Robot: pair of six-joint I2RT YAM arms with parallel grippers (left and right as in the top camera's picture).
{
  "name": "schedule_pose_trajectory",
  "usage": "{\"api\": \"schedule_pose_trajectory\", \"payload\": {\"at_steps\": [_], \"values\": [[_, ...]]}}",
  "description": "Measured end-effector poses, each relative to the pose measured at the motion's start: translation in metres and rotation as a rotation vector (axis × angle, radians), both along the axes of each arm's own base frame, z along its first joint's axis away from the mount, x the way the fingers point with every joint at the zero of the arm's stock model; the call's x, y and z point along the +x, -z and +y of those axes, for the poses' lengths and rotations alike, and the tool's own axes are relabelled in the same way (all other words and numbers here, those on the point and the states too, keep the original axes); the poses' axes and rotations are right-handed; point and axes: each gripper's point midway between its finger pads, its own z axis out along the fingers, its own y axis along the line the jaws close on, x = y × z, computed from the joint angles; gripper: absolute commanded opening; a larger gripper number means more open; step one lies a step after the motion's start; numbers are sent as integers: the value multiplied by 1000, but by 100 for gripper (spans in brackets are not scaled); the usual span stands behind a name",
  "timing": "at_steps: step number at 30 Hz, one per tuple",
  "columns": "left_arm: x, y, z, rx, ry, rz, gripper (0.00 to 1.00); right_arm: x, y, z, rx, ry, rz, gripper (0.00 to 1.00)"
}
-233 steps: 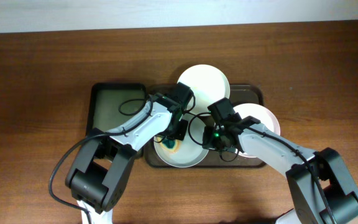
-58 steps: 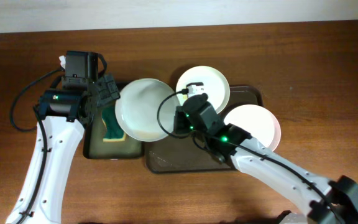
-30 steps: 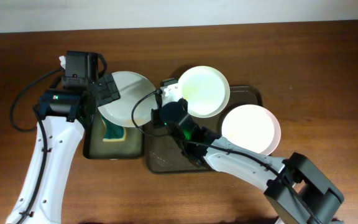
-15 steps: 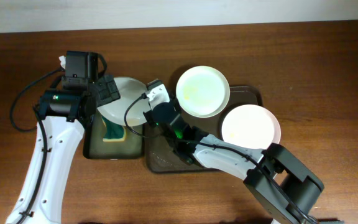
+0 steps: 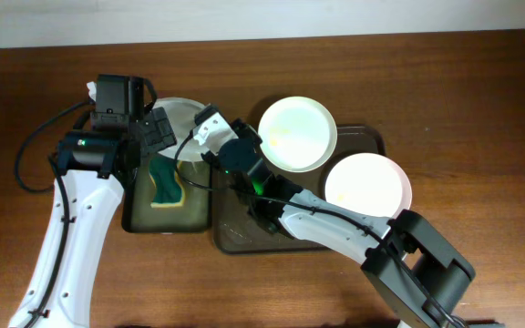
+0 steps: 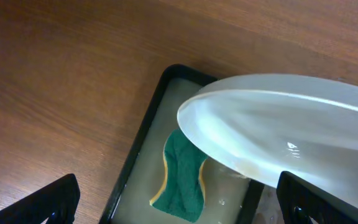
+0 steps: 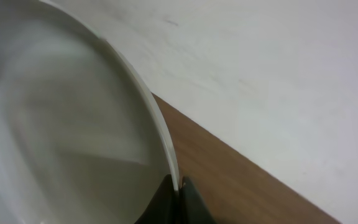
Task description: Clean dirty plates on tray and stack at the side
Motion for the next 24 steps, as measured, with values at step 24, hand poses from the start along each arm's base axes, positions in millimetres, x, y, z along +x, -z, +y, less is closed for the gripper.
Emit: {"api": "schedule_pose_trajectory", "payload": {"at_steps": [24], "values": [[0, 0, 0, 0, 1, 0, 100, 23, 39, -58, 435, -84, 536, 4]]}}
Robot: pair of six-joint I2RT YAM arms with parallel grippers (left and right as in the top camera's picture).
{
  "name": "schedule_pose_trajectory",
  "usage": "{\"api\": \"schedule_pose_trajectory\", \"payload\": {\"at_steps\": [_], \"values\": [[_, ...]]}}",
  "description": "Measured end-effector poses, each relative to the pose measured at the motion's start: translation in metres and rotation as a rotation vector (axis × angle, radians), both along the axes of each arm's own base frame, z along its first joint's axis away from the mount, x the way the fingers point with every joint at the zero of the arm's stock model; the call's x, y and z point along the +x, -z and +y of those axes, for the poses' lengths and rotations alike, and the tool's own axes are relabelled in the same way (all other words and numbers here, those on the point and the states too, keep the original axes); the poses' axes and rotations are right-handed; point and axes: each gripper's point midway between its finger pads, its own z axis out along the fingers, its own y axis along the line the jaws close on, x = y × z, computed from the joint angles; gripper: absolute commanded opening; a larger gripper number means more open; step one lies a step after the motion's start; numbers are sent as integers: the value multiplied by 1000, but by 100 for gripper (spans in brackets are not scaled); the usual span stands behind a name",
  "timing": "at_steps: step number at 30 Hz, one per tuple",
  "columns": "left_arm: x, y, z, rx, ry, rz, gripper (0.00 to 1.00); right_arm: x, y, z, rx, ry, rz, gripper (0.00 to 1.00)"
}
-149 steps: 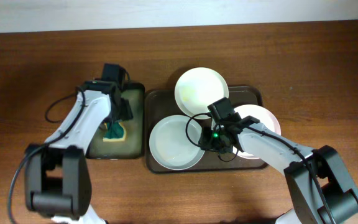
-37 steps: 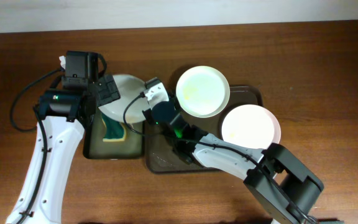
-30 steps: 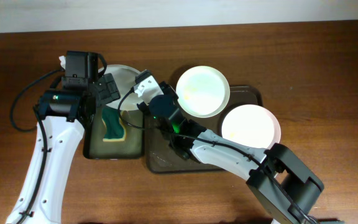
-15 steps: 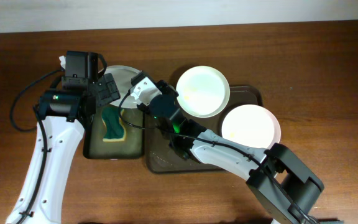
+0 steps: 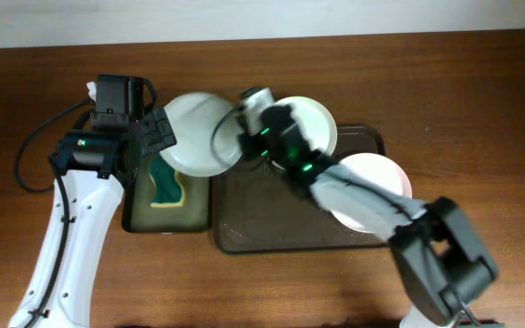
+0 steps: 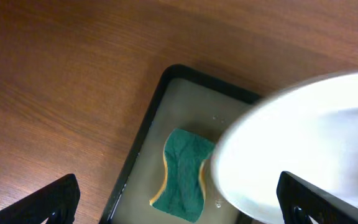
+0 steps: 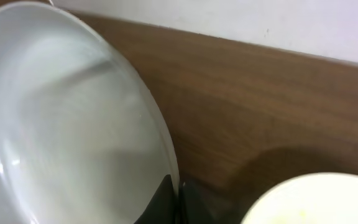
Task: Clean dirty plates on tray and stack at the side
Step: 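Carry the pale plate right and set it on the table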
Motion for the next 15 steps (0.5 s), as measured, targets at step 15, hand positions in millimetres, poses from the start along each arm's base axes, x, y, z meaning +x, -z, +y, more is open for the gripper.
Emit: {"api": "schedule_pose_trajectory", "payload": {"at_steps": [15], "values": [[0, 0, 0, 0, 0, 0, 99, -35, 14, -358, 310, 736, 594, 4]]}}
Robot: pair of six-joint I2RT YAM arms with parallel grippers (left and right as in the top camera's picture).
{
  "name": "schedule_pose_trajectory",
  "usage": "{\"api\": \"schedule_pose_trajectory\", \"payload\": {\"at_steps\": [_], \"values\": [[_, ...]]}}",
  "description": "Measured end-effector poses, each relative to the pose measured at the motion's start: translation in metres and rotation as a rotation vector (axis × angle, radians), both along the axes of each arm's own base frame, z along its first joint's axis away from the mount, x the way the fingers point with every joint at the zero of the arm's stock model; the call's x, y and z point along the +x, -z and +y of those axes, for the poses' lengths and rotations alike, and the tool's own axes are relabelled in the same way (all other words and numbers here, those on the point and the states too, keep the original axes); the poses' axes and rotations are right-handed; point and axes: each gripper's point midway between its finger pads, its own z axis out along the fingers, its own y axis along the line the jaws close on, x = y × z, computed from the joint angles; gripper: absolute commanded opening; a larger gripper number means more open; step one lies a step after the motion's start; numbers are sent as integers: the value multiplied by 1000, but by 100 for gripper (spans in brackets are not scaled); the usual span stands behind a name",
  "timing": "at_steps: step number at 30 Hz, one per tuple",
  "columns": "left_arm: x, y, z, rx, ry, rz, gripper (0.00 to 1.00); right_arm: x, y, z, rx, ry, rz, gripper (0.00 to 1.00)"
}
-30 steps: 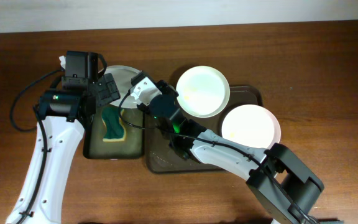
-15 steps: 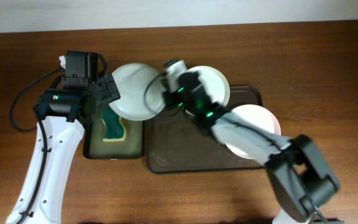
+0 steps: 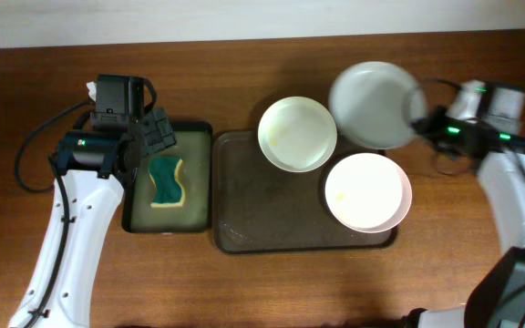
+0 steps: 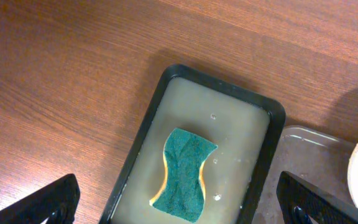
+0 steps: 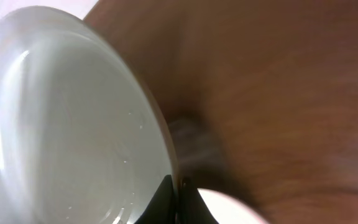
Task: Clean dirty plates on tray and stack at the side
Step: 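Carry the pale plate right and set it on the table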
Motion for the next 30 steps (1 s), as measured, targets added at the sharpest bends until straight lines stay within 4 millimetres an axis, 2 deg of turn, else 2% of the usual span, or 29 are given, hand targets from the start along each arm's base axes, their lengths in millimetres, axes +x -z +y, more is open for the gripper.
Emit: {"api": "schedule_pose_trajectory", "payload": {"at_steps": [6, 8, 10, 13, 17, 22, 25, 26, 27, 28, 30], "values": [[0, 0, 0, 0, 0, 0, 100, -44, 8, -105, 28, 278, 56, 4], [0, 0, 0, 0, 0, 0, 99, -58, 10, -126, 35, 343, 71, 4], [0, 0, 0, 0, 0, 0, 99, -69, 14, -138, 29, 387, 96, 4], [0, 0, 0, 0, 0, 0, 99, -81, 22, -147, -19, 433, 157, 4], [0, 0, 0, 0, 0, 0, 100, -83, 31, -151, -60, 447, 198, 4], [0, 0, 0, 0, 0, 0, 99, -79, 71, -144, -50, 420, 296, 5], [0, 0, 0, 0, 0, 0, 100, -82, 87, -142, -40, 416, 339, 5], [0, 0, 0, 0, 0, 0, 99, -83, 93, -142, -36, 415, 353, 9], [0, 0, 0, 0, 0, 0, 99, -83, 97, -142, -33, 415, 364, 20], [0, 0, 0, 0, 0, 0, 99, -84, 101, -142, -34, 413, 374, 39], [0, 0, 0, 0, 0, 0, 100, -85, 103, -141, -35, 408, 383, 47]]}}
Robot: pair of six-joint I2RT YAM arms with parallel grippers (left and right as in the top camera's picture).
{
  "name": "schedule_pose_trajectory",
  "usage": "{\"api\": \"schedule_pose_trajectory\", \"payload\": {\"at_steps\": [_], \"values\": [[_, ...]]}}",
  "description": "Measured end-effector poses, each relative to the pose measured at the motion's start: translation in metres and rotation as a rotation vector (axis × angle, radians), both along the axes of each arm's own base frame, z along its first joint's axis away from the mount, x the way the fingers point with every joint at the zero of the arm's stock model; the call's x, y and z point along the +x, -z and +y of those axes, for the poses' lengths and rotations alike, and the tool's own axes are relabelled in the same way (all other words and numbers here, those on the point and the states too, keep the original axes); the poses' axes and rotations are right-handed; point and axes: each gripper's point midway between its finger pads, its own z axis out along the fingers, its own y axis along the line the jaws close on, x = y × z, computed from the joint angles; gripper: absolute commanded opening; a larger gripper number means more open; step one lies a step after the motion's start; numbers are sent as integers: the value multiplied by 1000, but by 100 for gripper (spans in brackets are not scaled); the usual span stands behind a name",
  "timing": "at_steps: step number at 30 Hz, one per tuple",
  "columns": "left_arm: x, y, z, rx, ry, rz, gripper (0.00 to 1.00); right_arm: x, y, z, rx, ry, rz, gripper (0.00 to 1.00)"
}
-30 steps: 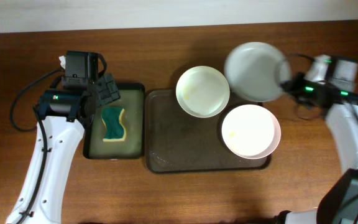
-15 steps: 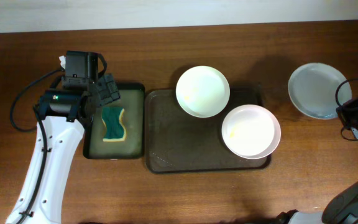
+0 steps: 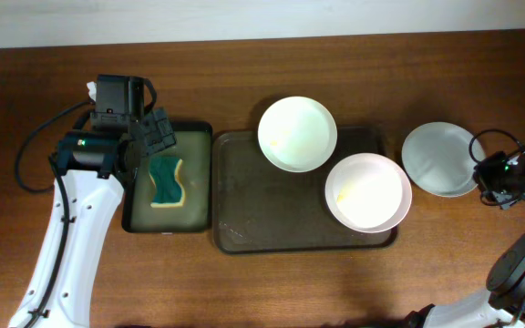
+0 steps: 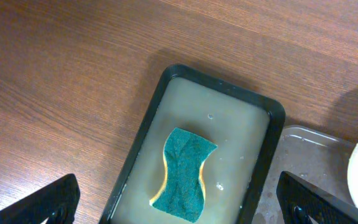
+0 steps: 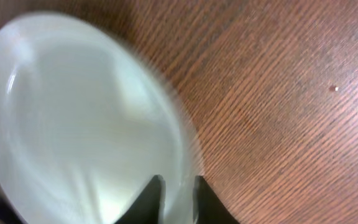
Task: Clean dirty plates on tray and stack at the side
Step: 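Carry the pale plate right and set it on the table, then move the right gripper to the rim of the upper white bowl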
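A clean white plate (image 3: 437, 158) lies on the table just right of the brown tray (image 3: 253, 223). My right gripper (image 3: 484, 173) is at the plate's right rim. In the right wrist view the right gripper (image 5: 177, 194) is open, its fingers parted with the plate (image 5: 79, 118) rim between them. Two dirty plates sit on the tray: one (image 3: 297, 134) at the back with a yellowish smear, one (image 3: 367, 191) at the right with a yellow speck. My left gripper (image 4: 179, 211) hangs open and empty above the green sponge (image 4: 185, 174).
A black basin (image 3: 199, 196) of murky water holds the sponge (image 3: 165, 180), left of the tray. The left arm's cable (image 3: 35, 146) loops at the far left. The table's back edge meets a white wall.
The plate was held tilted in the air behind the tray's right end. It now lies on the table right of the tray, and my right fingers have parted at its rim. Left arm unmoved.
My right gripper first held the plate tilted over the basin beside the left gripper. Then the plate was above the tray's back left corner, still pinched. Then it was far to the right, in the air. It now rests on the table, released.
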Motion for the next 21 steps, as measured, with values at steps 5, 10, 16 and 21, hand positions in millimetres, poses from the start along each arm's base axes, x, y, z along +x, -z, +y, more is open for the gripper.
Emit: {"api": "schedule_pose_trajectory", "payload": {"at_steps": [5, 10, 16, 21], "values": [[0, 0, 0, 0, 0, 0, 99, -3, -1, 17, 52, -89, 7, 48], [0, 0, 0, 0, 0, 0, 99, 34, -38, 64, 59, -351, -48, 47], [0, 0, 0, 0, 0, 0, 99, 94, -61, 200, -36, -826, -176, 47], [0, 0, 0, 0, 0, 0, 100, 111, -48, 275, -130, -1026, -208, 47]]}}
